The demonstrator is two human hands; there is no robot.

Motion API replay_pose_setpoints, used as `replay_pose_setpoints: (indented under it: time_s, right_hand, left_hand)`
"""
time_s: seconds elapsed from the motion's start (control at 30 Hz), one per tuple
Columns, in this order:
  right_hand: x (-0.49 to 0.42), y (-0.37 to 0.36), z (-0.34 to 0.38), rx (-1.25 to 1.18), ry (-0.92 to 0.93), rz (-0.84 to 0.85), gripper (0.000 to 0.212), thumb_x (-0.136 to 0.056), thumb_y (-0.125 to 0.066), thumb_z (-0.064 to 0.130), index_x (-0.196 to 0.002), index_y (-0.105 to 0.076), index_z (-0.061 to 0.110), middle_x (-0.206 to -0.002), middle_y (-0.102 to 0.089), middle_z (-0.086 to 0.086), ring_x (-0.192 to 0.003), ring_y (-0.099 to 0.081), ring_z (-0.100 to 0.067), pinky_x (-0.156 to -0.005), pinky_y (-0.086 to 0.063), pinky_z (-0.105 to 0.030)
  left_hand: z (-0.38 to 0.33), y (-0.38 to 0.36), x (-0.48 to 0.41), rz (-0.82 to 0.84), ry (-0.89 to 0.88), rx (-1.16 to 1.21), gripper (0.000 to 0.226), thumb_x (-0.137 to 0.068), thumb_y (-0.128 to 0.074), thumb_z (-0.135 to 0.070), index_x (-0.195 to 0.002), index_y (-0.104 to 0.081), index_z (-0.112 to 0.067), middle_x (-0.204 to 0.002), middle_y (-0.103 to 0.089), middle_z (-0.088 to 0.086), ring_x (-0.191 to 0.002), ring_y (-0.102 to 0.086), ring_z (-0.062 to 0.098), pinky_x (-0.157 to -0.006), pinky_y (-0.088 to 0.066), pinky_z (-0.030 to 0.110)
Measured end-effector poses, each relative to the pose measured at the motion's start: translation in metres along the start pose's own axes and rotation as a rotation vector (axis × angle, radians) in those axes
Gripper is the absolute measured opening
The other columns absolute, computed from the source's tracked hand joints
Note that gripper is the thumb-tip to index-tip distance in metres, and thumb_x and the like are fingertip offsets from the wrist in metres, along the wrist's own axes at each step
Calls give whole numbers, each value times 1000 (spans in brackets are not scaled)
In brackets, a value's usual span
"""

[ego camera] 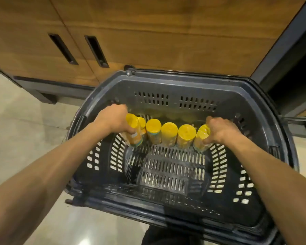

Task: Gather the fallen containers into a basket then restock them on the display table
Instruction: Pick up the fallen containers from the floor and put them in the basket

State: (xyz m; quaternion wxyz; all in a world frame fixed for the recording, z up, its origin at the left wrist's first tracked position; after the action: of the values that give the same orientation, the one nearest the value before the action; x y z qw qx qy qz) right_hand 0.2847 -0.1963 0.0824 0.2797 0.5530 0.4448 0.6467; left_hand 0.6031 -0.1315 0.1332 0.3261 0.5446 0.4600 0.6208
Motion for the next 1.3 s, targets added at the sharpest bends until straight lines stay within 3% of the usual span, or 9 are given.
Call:
replay_pose_setpoints:
  time_s: [0.1, 0.2, 0.33, 0.5, 0.63, 0.93, 1.1, 1.3]
  right_hand:
    - [-5, -6, 2, -7, -1, -15, 69, -69, -84, 48, -118, -50, 14, -122, -63, -10, -111, -61, -33, -81, -47, -37]
    - [-8, -10, 0, -20, -16, -29, 69, -70, -85, 46, -120, -50, 13, -122, -64, -11, -111, -61, -34, -84, -49, -39]
    - [-13, -15, -4, -57, -41, -41, 71, -71, -85, 44, -122, -50, 10, -122, -62, -14, -111, -60, -36, -86, -49, -41]
    - [-18, -28, -5, -108, -51, -26, 74, -71, -85, 42, -125, -48, 8, -124, -61, -16, -113, -59, -37, -86, -49, -41]
    - [-20, -37, -6, -133, -54, -30, 71, -69, -87, 40, -121, -50, 8, -123, -60, -14, -113, -59, -36, -87, -48, -40]
    - [-25, -45, -6, -144, -48, -56, 69, -69, -87, 41, -118, -52, 8, -122, -59, -12, -109, -60, -35, -85, -47, -38]
    - [-22, -44, 0, 25, 28, -97, 71, -74, -81, 48, -125, -50, 10, -127, -52, -7, -111, -61, -32, -86, -47, -39]
    - [-17, -37, -2, -3, 16, -37, 67, -76, -82, 41, -127, -51, 9, -129, -49, -7, -115, -59, -33, -92, -47, -41]
  left_hand:
    - [8, -9, 1, 36, 14, 11, 65, -56, -84, -62, -91, -61, -12, -84, -66, 6, -76, -63, 26, -69, -55, 39]
    - [7, -23, 1, 60, 19, -1, 68, -59, -86, -57, -97, -59, -9, -92, -64, 10, -84, -60, 29, -72, -53, 41]
    - [5, -35, -5, 81, 73, 6, 61, -63, -86, -52, -91, -51, -11, -91, -56, 7, -83, -55, 27, -70, -48, 39]
    - [8, -58, -19, 126, 123, 9, 76, -62, -88, -50, -114, -54, -6, -111, -60, 12, -103, -59, 31, -82, -50, 41]
    - [8, -77, -24, 168, 165, 36, 78, -65, -88, -44, -122, -52, -4, -119, -58, 16, -106, -58, 32, -87, -51, 41]
    - [0, -100, -31, 174, 101, -47, 69, -70, -86, -40, -121, -51, -10, -114, -60, 12, -107, -59, 32, -90, -50, 44]
    - [-1, -101, -33, 154, 91, -128, 68, -71, -84, -44, -121, -52, -12, -118, -61, 10, -111, -59, 30, -89, -47, 41]
    - [-6, -94, -32, 179, 64, -222, 68, -74, -81, -47, -124, -52, -10, -124, -58, 11, -117, -53, 29, -91, -46, 41]
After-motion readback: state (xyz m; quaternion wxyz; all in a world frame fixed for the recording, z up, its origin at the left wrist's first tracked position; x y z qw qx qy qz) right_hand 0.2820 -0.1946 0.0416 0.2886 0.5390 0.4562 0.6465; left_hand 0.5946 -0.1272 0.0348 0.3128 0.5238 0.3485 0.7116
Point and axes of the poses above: each hand's wrist, its own x-axis away from the middle knuckle, its own y-axis out of the back of the hand, z = x × y, the point moved 6 cm from there along -x, towards the middle knuckle
